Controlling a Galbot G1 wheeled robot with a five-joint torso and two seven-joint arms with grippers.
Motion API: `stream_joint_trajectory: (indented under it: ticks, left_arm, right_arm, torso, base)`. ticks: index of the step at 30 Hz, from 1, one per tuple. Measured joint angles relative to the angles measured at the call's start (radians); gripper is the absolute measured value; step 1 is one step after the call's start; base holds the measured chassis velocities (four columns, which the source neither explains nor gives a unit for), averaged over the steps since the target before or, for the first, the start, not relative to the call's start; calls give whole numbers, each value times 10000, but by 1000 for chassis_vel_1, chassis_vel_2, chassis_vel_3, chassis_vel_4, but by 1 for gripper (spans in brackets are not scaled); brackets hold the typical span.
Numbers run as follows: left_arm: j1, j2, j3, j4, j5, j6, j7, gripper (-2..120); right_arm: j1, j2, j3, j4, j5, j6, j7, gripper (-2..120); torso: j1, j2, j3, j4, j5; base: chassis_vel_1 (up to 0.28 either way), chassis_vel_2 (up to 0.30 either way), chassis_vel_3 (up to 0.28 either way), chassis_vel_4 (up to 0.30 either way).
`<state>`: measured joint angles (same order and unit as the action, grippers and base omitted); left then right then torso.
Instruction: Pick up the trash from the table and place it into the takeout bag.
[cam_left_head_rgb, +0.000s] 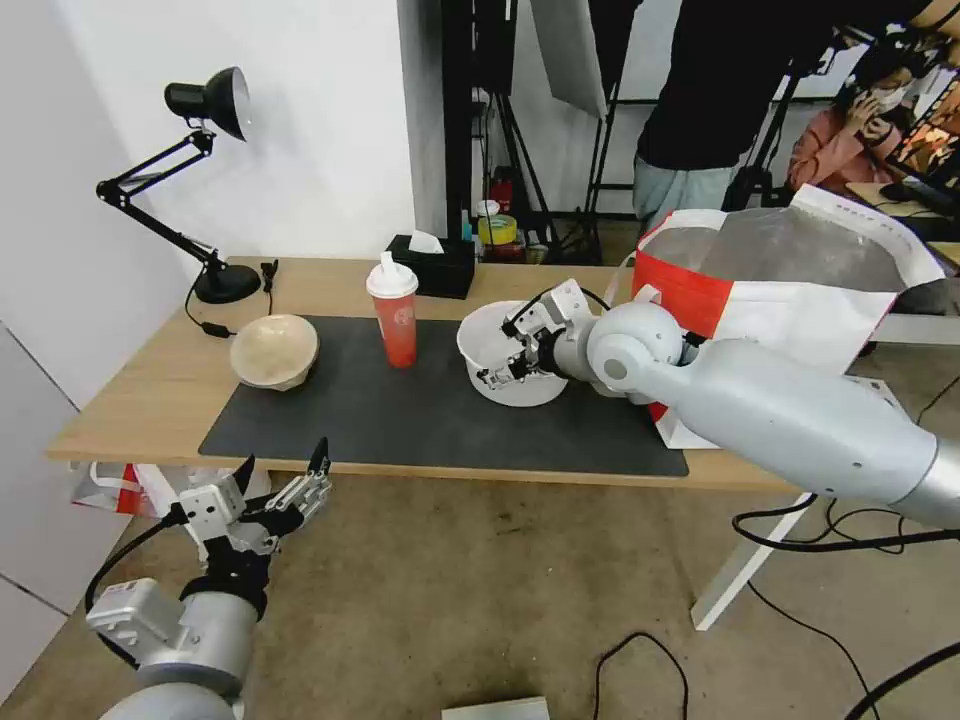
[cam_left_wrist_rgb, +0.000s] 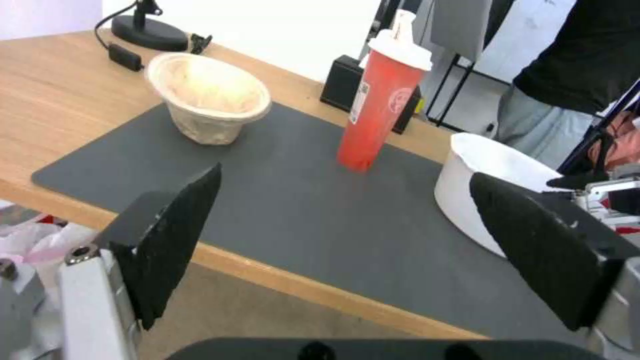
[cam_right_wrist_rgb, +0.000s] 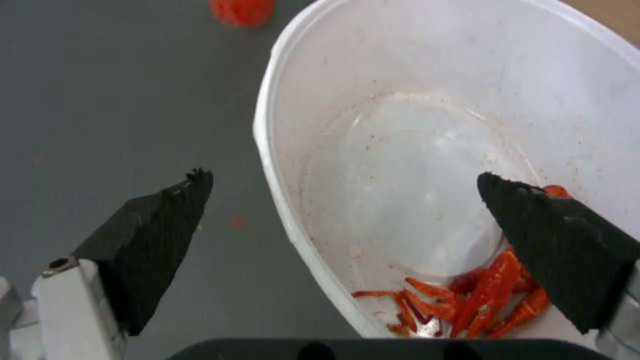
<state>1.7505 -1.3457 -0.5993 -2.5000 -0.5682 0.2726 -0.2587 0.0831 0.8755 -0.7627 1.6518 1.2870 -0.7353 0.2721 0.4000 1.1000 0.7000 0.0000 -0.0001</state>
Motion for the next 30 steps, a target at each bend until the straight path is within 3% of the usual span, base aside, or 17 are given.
stream_joint_trajectory:
  ticks: [30]
  left_arm:
    - [6, -22, -34, 0, -15, -4, -29, 100]
  right_arm:
    - [-21, 160, -381, -524, -771, 0, -663, 100]
  torso:
    - [0, 0, 0, 0, 0]
  base:
    - [0, 0, 0, 0]
